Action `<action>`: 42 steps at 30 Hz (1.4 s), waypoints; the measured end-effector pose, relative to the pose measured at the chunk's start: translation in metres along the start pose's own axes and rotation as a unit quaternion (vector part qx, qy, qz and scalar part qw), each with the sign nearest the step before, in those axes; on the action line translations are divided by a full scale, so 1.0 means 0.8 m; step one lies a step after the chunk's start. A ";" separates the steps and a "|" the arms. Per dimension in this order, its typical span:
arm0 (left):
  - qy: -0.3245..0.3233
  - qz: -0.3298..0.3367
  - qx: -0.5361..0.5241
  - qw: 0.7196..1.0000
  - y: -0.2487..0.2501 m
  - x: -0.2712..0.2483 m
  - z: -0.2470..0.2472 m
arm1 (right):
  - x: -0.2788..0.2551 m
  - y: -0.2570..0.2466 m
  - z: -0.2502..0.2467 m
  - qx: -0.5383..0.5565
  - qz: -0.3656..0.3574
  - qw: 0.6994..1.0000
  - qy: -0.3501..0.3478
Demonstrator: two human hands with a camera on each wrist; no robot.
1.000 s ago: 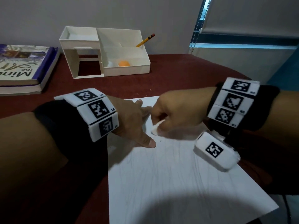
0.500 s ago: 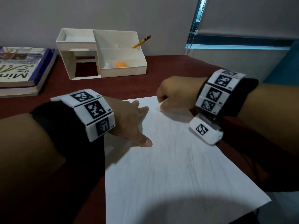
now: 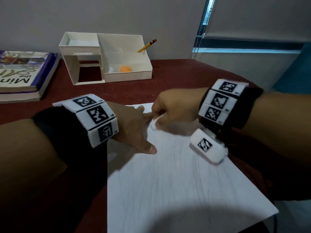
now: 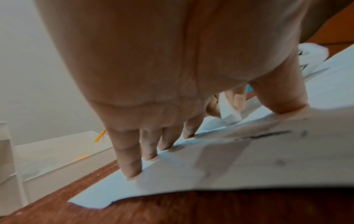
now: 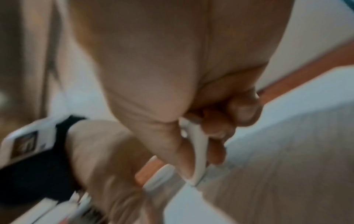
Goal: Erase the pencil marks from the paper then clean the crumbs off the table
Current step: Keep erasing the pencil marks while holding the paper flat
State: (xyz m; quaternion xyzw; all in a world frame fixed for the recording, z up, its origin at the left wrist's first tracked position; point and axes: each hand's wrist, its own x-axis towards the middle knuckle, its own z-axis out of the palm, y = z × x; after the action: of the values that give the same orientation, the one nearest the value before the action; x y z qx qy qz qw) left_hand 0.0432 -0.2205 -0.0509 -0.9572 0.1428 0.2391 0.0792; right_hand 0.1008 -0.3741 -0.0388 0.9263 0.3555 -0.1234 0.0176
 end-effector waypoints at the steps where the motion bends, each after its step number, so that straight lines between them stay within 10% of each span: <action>1: 0.000 -0.010 0.004 1.000 0.001 -0.001 -0.001 | 0.006 0.013 -0.003 -0.015 0.028 0.999 0.028; 42: 0.004 -0.002 0.027 1.000 0.023 0.012 -0.013 | -0.014 0.036 -0.010 -0.049 0.031 0.998 0.028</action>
State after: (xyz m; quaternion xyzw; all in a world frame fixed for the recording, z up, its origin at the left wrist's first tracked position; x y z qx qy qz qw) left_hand 0.0499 -0.2424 -0.0480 -0.9559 0.1472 0.2313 0.1050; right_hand 0.1135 -0.4025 -0.0302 0.9382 0.3322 -0.0788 0.0573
